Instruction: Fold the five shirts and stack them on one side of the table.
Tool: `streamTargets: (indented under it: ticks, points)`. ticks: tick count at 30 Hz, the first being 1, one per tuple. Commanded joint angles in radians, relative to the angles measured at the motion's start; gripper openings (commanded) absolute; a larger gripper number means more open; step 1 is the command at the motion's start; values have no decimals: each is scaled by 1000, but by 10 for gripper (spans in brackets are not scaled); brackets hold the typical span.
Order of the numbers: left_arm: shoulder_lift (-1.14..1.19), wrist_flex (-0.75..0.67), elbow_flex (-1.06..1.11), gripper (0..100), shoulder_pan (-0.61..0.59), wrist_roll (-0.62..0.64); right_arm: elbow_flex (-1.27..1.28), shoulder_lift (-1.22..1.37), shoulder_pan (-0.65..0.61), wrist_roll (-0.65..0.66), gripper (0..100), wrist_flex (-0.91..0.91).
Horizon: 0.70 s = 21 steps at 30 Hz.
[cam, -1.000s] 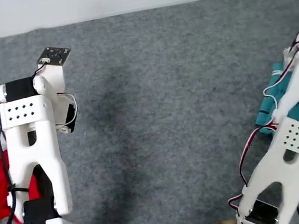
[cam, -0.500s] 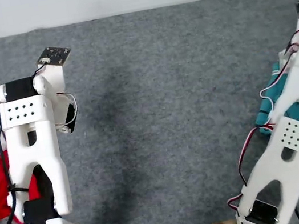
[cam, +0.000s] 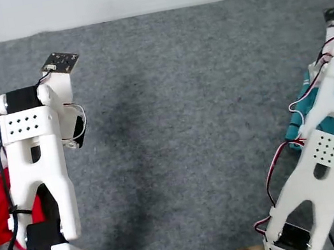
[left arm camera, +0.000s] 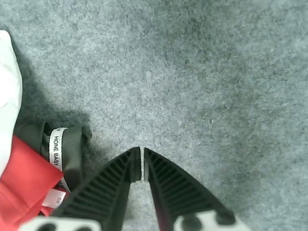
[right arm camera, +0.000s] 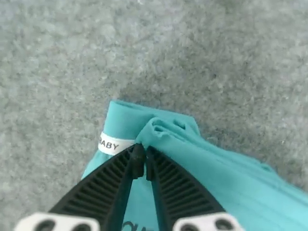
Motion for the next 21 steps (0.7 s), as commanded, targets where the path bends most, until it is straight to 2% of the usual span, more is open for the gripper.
streamTargets:
  ticks: [1,7,16,21]
  points:
    - [-55,23,-2,25,-3,-3,-114,-42,-18,11,10,64]
    - [-55,23,-2,25,-3,-3,-226,-35,-67,11,10,125]
    - [-55,25,-2,25,-9,-3,-229,-28,-68,11,16,114]
    - [-55,25,-2,25,-3,-3,-236,12,-79,5,125,125]
